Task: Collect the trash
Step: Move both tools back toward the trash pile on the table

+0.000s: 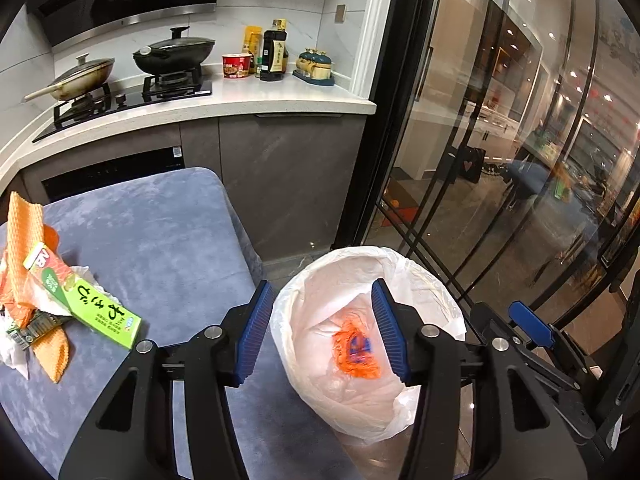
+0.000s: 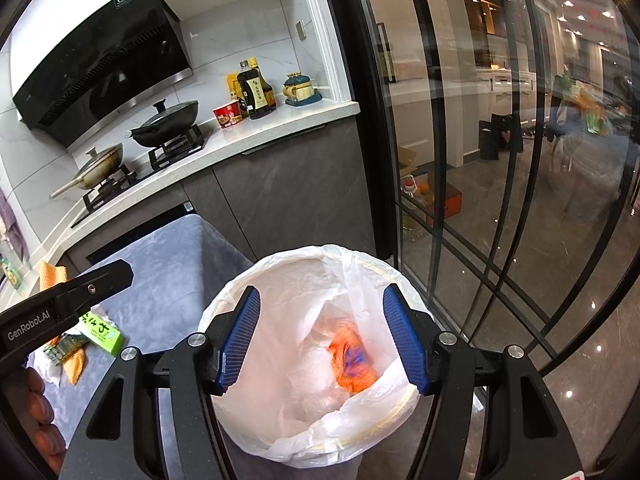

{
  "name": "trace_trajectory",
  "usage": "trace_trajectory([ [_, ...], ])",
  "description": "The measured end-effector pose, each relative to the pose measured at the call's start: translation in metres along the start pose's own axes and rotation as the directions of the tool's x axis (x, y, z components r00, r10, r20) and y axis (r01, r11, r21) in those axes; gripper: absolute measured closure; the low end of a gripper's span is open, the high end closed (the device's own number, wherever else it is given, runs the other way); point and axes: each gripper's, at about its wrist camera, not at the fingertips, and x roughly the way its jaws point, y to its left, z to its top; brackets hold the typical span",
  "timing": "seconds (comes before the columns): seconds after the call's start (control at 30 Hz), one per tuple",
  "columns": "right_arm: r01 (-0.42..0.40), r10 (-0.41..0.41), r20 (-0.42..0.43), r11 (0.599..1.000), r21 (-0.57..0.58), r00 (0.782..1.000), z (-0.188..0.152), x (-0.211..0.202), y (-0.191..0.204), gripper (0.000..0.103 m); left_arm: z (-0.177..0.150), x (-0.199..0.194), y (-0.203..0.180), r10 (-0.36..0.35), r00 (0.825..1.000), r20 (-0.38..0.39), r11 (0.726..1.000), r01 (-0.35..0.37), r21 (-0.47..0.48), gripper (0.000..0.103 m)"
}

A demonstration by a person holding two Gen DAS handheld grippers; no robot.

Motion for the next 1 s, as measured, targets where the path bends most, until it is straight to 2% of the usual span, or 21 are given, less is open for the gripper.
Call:
trace_trajectory([
  [0.13,-0.008,0.008,0.008,1.0,-0.011,1.0,0.001,-0.006,0.007,0.041,0.0,-0.01,0.011,0.008,1.0,0.012,1.0,-0.008,-0.018,0.054],
  [0.23,-0.016,0.016,0.013,1.0,-0.024,1.0,0.001,-0.009,0.015,0.041,0.0,-0.019,0.022,0.022,0.999,0.025,0.999,-0.021,-0.037,0.05],
  [0.43,-0.046,0.047,0.016,0.997,-0.056,0.999,0.0,-0.016,0.039,0.04,-0.003,-0.041,0.056,0.074,0.996,0.049,0.994,-0.07,-0.081,0.048],
  [0.5,-0.061,0.062,0.014,0.995,-0.076,0.998,-0.002,-0.018,0.052,0.04,-0.005,-0.048,0.072,0.096,0.994,0.053,0.99,-0.09,-0.105,0.04],
  [0.6,-0.082,0.083,0.006,0.991,-0.102,0.997,-0.006,-0.018,0.071,0.04,-0.008,-0.06,0.092,0.137,0.988,0.068,0.983,-0.127,-0.134,0.035],
  [0.8,-0.138,0.137,-0.021,0.978,-0.153,0.99,-0.017,-0.018,0.113,0.04,-0.019,-0.08,0.147,0.22,0.974,0.059,0.957,-0.203,-0.207,0.032],
  [1.0,-0.206,0.197,-0.064,0.957,-0.203,0.978,-0.032,-0.014,0.163,0.04,-0.036,-0.1,0.211,0.313,0.949,0.037,0.913,-0.291,-0.286,0.026],
])
